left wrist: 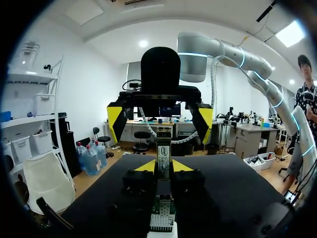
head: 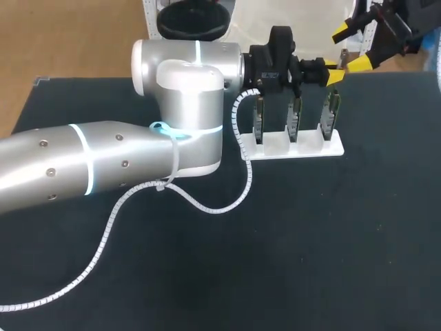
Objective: Pick up the optical module with the left hand, and insert it into the network port with the right hand.
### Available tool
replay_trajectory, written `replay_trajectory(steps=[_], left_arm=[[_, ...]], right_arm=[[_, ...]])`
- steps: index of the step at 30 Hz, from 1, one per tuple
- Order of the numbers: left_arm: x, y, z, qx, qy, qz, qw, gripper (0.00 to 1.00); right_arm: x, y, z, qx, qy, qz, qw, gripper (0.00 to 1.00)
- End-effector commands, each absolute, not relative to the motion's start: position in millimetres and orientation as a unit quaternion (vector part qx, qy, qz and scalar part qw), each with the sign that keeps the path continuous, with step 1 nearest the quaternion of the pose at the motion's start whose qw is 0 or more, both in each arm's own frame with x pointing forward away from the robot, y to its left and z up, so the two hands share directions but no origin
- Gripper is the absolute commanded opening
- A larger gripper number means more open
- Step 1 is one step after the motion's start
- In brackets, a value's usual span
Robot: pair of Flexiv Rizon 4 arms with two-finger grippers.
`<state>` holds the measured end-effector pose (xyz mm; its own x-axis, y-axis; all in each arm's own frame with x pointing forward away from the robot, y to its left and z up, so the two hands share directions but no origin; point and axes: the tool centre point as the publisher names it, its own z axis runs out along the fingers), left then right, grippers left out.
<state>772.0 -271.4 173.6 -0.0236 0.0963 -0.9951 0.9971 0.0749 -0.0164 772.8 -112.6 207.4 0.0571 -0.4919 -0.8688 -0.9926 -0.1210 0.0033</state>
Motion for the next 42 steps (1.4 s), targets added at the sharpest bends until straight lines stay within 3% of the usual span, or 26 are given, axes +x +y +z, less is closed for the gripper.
replay_trajectory(steps=[1, 2, 3, 4, 5, 29, 30, 31, 32, 42], left_arm=[[771.6, -271.2, 173.3, 0.499, 0.547, -0.461, 0.49, 0.0], [771.6, -271.2, 173.3, 0.499, 0.547, -0.461, 0.49, 0.0], [771.6, -271.2, 173.3, 0.499, 0.547, -0.461, 0.49, 0.0], [771.6, -271.2, 173.3, 0.499, 0.547, -0.461, 0.49, 0.0], [771.6, -271.2, 173.3, 0.499, 0.547, -0.461, 0.49, 0.0], [771.6, -271.2, 173.3, 0.499, 0.547, -0.461, 0.49, 0.0], [771.6, -271.2, 173.3, 0.499, 0.547, -0.461, 0.49, 0.09], [771.6, -271.2, 173.3, 0.499, 0.547, -0.461, 0.49, 0.4], [771.6, -271.2, 173.3, 0.499, 0.547, -0.461, 0.49, 1.0], [770.6, -270.1, 174.5, 0.514, 0.546, -0.447, 0.488, 1.0]], right_arm=[[767.5, -110.9, 207.3, -0.645, 0.578, 0.371, 0.335, 1.0], [767.7, -110.7, 207.3, -0.644, 0.579, 0.371, 0.335, 0.49], [768.0, -110.5, 207.3, -0.644, 0.58, 0.369, 0.335, 0.41], [768.2, -110.4, 207.3, -0.643, 0.582, 0.369, 0.336, 0.15], [768.4, -110.3, 207.1, -0.642, 0.583, 0.368, 0.336, 0.0], [769.8, -110.0, 206.7, -0.642, 0.587, 0.36, 0.338, 0.0], [770.0, -110.0, 206.7, -0.642, 0.587, 0.36, 0.338, 0.0], [770.2, -110.0, 206.7, -0.642, 0.587, 0.359, 0.338, 0.0], [770.5, -110.1, 206.8, -0.642, 0.587, 0.359, 0.338, 0.0], [772.3, -110.8, 206.7, -0.638, 0.59, 0.357, 0.342, 0.0]])
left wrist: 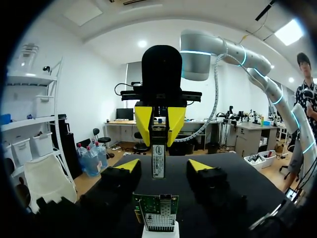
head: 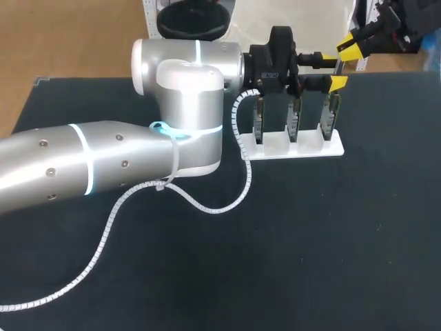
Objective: Pick up the optical module with the left hand, and insert it into the network port with the right hand.
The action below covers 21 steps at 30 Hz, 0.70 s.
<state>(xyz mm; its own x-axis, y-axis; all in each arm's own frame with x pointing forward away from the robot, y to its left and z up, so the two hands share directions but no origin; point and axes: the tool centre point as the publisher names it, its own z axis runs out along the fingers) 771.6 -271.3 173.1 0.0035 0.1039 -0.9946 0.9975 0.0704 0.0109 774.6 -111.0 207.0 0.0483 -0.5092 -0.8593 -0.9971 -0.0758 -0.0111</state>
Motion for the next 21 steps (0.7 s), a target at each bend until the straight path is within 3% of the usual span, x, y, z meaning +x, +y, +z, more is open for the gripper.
replay_trajectory(steps=[1, 21], left_arm=[[770.6, -269.9, 174.5, 0.517, 0.546, -0.445, 0.486, 1.0], [768.4, -258.6, 162.4, 0.582, 0.585, -0.368, 0.428, 1.0]], right_arm=[[772.5, -110.9, 206.7, -0.638, 0.59, 0.357, 0.342, 0.0], [778.8, -111.5, 206.7, -0.64, 0.591, 0.354, 0.341, 0.0]])
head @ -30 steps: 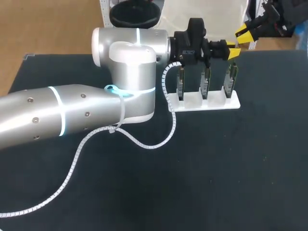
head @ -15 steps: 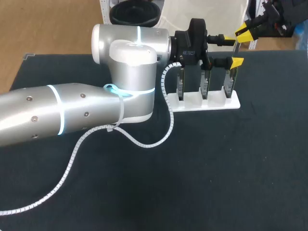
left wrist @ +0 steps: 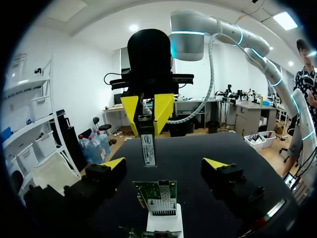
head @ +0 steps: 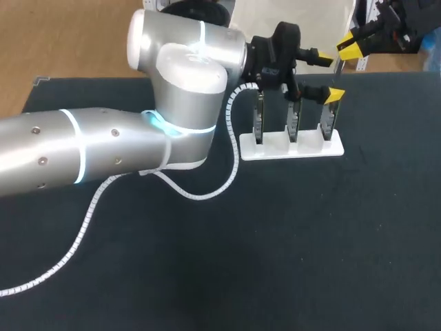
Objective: Pick up the optical module with the left hand, and insert it into the network port with the right hand.
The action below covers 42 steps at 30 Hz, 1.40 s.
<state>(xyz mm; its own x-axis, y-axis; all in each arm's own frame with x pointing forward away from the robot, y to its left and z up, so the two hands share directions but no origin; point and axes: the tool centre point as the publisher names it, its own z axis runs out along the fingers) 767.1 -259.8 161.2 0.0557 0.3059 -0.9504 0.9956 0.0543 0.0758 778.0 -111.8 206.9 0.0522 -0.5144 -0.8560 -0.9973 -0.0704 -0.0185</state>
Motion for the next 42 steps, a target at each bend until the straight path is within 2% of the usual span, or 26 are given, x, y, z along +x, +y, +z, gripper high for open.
replay_trajectory(steps=[1, 17, 28, 42], left_arm=[[768.7, -257.9, 160.9, 0.583, 0.59, -0.364, 0.424, 1.0], [766.3, -259.6, 145.3, 0.612, 0.62, -0.314, 0.378, 1.0], [763.9, -251.7, 144.5, 0.611, 0.624, -0.298, 0.386, 1.0], [759.9, -245.0, 138.7, 0.612, 0.641, -0.296, 0.356, 1.0]], right_arm=[[778.9, -111.5, 206.7, -0.64, 0.591, 0.354, 0.341, 0.0], [780.1, -112.9, 205.3, -0.638, 0.593, 0.354, 0.341, 0.0], [778.7, -112.6, 204.3, -0.636, 0.594, 0.354, 0.342, 0.0], [775.5, -113.3, 204.0, -0.635, 0.597, 0.352, 0.342, 0.0]])
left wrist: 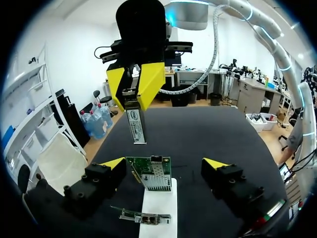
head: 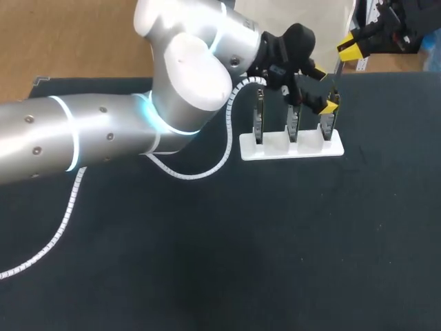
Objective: Pick up the optical module with the left hand, and insert it into the network port with the right hand.
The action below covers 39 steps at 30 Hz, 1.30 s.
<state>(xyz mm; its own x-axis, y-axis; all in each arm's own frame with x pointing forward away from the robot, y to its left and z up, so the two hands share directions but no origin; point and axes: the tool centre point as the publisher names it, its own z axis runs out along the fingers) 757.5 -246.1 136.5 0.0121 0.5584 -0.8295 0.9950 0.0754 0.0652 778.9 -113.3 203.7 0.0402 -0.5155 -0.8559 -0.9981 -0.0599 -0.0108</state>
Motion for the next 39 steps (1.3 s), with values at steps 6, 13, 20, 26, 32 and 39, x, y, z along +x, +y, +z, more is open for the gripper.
replay_trajectory(steps=[6, 13, 20, 26, 32, 39], left_arm=[[762.9, -242.7, 140.3, 0.602, 0.653, -0.295, 0.353, 1.0], [761.6, -243.8, 137.6, 0.607, 0.65, -0.3, 0.345, 1.0], [760.9, -241.7, 136.2, 0.605, 0.654, -0.3, 0.341, 1.0], [759.0, -242.3, 133.9, 0.609, 0.656, -0.297, 0.332, 1.0], [757.8, -242.8, 132.4, 0.61, 0.658, -0.295, 0.329, 1.0], [757.1, -241.2, 130.7, 0.612, 0.664, -0.286, 0.321, 1.0]], right_arm=[[774.6, -114.3, 203.5, -0.634, 0.599, 0.351, 0.341, 0.0], [774.9, -114.3, 203.6, -0.633, 0.599, 0.35, 0.343, 0.0], [774.5, -114.4, 203.5, -0.633, 0.599, 0.35, 0.343, 0.0], [774.1, -114.1, 204.1, -0.635, 0.599, 0.348, 0.343, 0.0], [773.6, -114.6, 204.6, -0.636, 0.599, 0.347, 0.342, 0.0], [773.2, -114.3, 204.5, -0.637, 0.598, 0.347, 0.341, 0.0]])
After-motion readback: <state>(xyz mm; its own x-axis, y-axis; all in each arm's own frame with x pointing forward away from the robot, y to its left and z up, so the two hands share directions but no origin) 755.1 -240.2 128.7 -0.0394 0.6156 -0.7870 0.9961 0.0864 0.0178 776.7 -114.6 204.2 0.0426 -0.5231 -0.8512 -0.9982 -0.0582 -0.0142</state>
